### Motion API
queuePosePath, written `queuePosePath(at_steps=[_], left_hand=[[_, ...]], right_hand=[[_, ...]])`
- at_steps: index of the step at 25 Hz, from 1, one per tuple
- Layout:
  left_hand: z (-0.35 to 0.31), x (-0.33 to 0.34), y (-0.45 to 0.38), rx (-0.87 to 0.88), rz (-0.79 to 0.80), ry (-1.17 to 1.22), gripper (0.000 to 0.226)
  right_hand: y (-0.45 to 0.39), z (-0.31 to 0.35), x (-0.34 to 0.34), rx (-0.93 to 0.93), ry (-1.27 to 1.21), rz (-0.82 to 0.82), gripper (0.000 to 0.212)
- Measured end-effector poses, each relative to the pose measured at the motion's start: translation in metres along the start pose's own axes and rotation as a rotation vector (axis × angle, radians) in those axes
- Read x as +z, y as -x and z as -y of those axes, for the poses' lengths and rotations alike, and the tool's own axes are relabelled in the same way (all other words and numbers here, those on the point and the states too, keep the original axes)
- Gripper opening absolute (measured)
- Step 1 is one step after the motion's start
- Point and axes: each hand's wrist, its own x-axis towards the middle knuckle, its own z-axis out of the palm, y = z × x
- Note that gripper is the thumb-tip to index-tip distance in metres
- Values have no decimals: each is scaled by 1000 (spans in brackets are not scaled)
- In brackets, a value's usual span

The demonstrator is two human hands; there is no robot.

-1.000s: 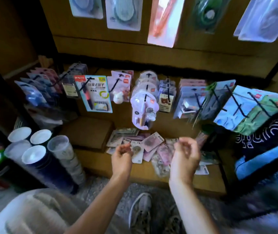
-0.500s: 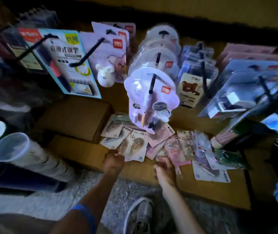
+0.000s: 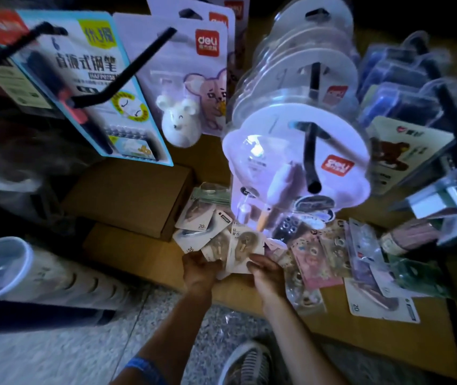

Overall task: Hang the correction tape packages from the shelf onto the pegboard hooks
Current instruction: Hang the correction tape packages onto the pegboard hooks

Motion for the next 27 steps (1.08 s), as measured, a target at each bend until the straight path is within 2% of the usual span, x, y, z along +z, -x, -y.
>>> queuePosePath(at_steps=[4,9,11,14,15,20,23,25,27], left_hand=[[5,-8,23,-149,149,55,38],[18,-30,89,-162,227,114,11],[26,-44,110,-115,254,109,17],[21,-58,138,-37,354,182,52],[11,-63,159,-12,379,231,53],[-38,-88,257,172,609,341,26],[-69,-103,309,320,678,296,19],[-85,-116,339,395,723,251,18],[-104,-123,370,441,810,238,27]], right_hand=[[17,-9,-19,-47,-4,-27,27],[76,-10,-42,8,-168,-17,29],[104,-12,-52,-41,-196,-27,36],[144,-4,-66,-111,-258,-24,49],[161,1,-71,-128,-277,-1,50],[239,37,-98,-320,-269,90,36],[284,74,-117,-444,-333,161,41],[320,99,-127,-549,-388,175,39],[352,122,-134,-642,-395,170,44]])
